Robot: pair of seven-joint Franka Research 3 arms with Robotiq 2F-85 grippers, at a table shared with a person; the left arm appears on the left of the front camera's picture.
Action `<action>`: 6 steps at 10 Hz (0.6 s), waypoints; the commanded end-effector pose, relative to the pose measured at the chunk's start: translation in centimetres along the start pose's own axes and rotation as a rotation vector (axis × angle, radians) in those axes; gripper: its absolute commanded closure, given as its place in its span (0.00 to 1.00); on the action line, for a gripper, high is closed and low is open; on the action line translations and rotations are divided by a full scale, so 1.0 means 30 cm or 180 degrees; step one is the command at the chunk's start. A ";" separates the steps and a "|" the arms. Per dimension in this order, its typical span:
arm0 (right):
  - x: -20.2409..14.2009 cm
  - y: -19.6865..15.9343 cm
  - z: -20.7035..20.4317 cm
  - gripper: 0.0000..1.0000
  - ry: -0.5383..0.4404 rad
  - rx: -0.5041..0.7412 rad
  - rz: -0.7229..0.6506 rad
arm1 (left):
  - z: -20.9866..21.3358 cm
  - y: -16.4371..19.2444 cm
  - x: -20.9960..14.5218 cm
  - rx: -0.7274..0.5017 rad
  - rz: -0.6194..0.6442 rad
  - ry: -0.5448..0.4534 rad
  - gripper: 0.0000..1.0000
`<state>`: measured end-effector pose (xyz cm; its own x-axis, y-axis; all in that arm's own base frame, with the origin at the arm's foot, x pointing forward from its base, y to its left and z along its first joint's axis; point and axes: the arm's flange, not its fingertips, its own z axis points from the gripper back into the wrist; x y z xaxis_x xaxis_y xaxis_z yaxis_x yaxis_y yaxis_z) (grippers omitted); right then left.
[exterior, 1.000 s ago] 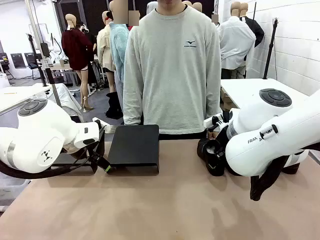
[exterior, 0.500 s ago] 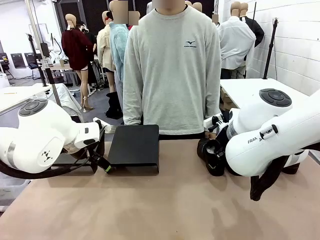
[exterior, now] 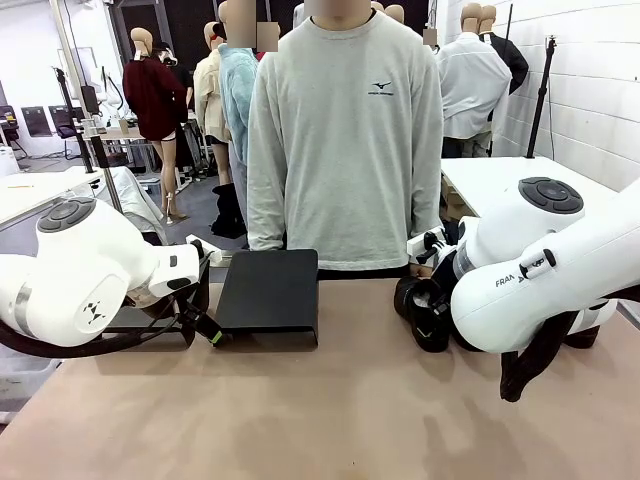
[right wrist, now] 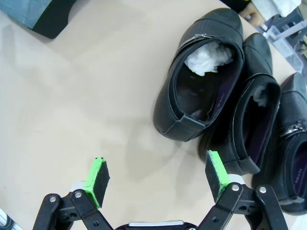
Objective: Organize the shoes by placing them on the stand.
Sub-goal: Pick up one Shoe and place it in the middle of the table.
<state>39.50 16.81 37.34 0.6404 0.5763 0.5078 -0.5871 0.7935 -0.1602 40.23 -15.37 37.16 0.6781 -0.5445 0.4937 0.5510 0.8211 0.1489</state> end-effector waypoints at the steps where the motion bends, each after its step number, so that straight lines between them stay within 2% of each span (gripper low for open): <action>1: 0.000 0.000 0.000 0.00 0.0000 0.0001 -0.0002 | 0.000 0.007 -0.002 -0.0001 0.0019 -0.0001 0.00; 6: 0.000 0.000 0.000 0.00 0.0000 0.0001 -0.0002 | 0.000 0.007 -0.002 -0.0001 0.0019 -0.0001 0.00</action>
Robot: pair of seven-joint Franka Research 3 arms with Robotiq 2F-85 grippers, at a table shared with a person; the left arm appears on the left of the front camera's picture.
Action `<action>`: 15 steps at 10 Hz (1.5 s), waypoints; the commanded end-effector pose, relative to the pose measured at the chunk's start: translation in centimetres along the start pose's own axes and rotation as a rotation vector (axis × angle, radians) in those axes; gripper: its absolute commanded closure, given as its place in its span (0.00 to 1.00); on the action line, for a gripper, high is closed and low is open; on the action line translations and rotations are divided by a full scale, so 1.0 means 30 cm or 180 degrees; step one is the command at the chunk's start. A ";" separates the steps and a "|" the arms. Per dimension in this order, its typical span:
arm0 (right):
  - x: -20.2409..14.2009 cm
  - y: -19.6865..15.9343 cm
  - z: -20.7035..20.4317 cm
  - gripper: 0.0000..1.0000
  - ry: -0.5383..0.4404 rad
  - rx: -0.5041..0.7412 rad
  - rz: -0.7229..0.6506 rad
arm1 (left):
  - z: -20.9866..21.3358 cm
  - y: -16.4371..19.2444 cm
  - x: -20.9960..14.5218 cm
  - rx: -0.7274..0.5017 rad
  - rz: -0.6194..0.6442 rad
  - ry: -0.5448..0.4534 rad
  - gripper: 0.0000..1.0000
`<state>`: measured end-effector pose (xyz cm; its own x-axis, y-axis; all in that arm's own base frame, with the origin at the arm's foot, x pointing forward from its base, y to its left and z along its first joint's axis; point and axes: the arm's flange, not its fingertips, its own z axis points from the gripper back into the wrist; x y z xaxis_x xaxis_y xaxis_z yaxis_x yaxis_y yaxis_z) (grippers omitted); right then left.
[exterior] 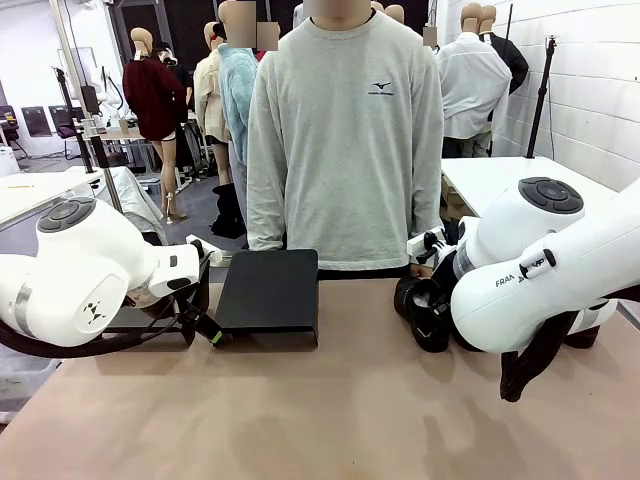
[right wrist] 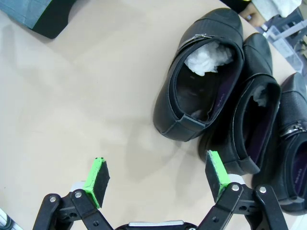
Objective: Organize the shoes by placing them on the stand.
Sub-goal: Pick up one Shoe and place it in the middle of the table.
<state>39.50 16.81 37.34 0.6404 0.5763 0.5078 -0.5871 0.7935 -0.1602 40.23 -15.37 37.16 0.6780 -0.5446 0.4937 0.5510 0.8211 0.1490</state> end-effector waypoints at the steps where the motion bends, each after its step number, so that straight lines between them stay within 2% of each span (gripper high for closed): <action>1: 0.000 0.000 0.000 0.00 0.0000 0.0001 -0.0002 | 0.000 0.007 -0.002 -0.0001 0.0019 -0.0001 0.00; 3: 0.000 0.000 0.000 0.00 0.0000 0.0000 0.0000 | 0.000 0.000 0.000 0.0000 0.0000 0.0000 0.00; 4: -0.005 -0.023 0.125 0.00 -0.0064 0.0106 -0.0171 | 0.106 0.062 -0.010 0.0172 0.0022 -0.0124 0.00; 5: -0.025 -0.042 0.258 0.00 -0.0273 0.0237 -0.0248 | 0.207 0.125 -0.044 0.0211 0.0026 -0.0283 0.00; 8: -0.103 -0.115 0.489 0.00 -0.0696 0.0727 -0.0310 | 0.332 0.209 -0.097 -0.0456 -0.0419 -0.0368 0.00; 9: -0.146 -0.167 0.565 0.00 -0.0855 0.0841 -0.0419 | 0.388 0.260 -0.118 -0.0778 -0.0417 -0.0554 0.00; 10: -0.192 -0.206 0.630 0.00 -0.0976 0.0978 -0.0489 | 0.443 0.303 -0.141 -0.0932 -0.0318 -0.0627 0.00; 11: -0.229 -0.250 0.678 0.00 -0.1017 0.1001 -0.0602 | 0.477 0.342 -0.166 -0.1065 -0.0173 -0.0699 0.00; 12: -0.257 -0.282 0.694 0.00 -0.1007 0.1003 -0.0713 | 0.526 0.361 -0.193 -0.1092 -0.0212 -0.0739 0.00; 15: -0.271 -0.344 0.635 0.00 -0.0715 0.1116 -0.0807 | 0.570 0.375 -0.214 -0.1108 -0.0214 -0.0874 0.00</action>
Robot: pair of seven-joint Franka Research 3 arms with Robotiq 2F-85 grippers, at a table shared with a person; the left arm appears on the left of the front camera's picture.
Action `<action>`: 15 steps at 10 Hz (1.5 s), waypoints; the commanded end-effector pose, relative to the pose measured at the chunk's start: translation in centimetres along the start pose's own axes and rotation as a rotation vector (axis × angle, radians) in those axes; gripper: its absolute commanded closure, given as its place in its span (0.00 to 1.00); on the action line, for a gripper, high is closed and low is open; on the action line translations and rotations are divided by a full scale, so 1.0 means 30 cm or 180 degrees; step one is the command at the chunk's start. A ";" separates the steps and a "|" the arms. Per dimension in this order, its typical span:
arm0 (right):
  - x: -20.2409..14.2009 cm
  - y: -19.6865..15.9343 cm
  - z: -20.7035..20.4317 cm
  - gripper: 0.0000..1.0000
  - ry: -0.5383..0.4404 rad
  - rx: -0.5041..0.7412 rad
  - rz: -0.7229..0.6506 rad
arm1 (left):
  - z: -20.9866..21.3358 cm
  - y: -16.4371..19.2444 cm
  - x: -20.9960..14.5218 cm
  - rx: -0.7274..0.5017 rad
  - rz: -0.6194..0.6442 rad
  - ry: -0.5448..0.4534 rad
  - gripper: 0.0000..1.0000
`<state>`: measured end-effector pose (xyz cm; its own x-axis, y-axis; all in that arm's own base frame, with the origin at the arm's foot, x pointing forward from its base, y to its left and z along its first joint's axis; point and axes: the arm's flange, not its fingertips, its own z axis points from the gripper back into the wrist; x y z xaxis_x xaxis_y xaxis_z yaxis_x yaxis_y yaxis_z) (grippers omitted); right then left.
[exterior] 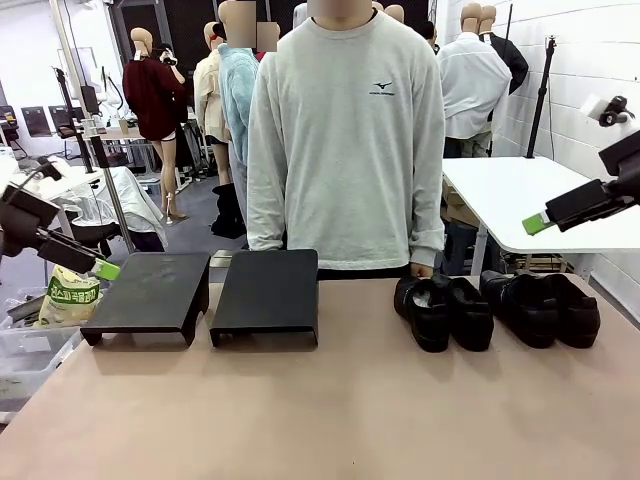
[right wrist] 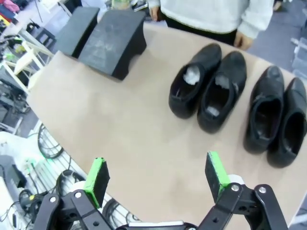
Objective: Organize the shoes by placing them on the stand.
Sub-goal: Pick up one Shoe and place it in the middle of the table.
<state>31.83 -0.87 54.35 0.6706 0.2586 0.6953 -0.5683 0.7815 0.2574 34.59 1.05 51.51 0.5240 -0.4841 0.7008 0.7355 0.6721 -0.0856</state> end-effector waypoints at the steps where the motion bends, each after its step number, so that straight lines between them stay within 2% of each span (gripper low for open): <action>1: -0.093 -0.002 -0.091 0.00 0.0193 0.0091 -0.0011 | -0.032 -0.039 -0.030 -0.0071 -0.0054 -0.0044 0.00; 4: -0.088 -0.018 -0.096 0.00 0.0122 0.0096 -0.0107 | -0.052 -0.050 -0.008 -0.0039 -0.0063 0.0009 0.00; 5: -0.028 -0.036 -0.072 0.00 0.0226 0.0045 -0.0094 | -0.008 -0.024 0.017 -0.0035 -0.0011 -0.0012 0.00; 15: -0.028 -0.036 -0.072 0.00 0.0226 0.0045 -0.0094 | -0.008 -0.024 0.017 -0.0035 -0.0011 -0.0012 0.00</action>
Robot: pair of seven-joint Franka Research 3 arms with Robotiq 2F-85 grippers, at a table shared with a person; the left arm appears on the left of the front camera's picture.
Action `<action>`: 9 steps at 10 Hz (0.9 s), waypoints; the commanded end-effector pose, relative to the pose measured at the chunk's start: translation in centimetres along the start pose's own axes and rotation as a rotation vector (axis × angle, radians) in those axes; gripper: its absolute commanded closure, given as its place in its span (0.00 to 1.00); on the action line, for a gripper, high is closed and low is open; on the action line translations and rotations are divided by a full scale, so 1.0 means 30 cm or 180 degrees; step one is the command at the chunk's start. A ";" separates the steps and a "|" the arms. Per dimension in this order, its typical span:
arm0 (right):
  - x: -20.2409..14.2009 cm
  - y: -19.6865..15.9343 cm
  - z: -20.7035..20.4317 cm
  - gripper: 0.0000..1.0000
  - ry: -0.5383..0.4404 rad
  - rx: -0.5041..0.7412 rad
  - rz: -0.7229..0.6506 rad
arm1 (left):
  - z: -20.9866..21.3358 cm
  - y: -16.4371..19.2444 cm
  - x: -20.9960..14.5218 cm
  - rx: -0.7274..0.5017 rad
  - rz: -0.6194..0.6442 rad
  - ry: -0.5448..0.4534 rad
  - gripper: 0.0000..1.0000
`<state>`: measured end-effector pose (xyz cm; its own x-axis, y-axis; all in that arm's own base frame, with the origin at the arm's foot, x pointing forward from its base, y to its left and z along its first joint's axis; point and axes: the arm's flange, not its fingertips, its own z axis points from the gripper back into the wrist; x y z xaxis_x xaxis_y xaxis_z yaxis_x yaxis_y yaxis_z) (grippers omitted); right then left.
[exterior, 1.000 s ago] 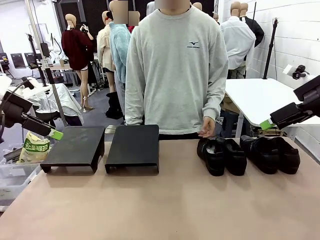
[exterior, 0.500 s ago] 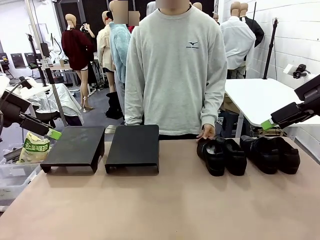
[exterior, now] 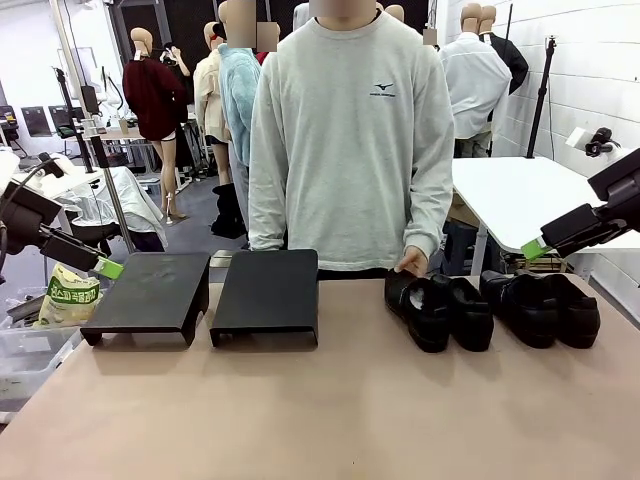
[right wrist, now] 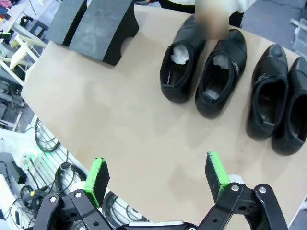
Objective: Organize the shoes by placing them on the stand.
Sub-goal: Pick up one Shoe and place it in the middle of the table.
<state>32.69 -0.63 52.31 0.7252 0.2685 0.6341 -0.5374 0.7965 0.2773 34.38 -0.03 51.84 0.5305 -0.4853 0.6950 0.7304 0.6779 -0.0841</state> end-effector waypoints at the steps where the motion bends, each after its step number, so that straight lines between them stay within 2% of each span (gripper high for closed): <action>1: -0.001 -0.009 -0.009 0.00 -0.0005 0.0071 0.0032 | 0.001 0.006 -0.004 -0.0056 -0.0025 -0.0036 0.00; 9: -0.001 -0.009 -0.009 0.00 -0.0005 0.0071 0.0032 | 0.001 0.006 -0.004 -0.0056 -0.0025 -0.0036 0.00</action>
<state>32.69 -0.63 52.31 0.7252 0.2690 0.6338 -0.5376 0.7964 0.2771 34.35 -0.12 51.90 0.5328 -0.4783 0.6981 0.7286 0.6788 -0.0911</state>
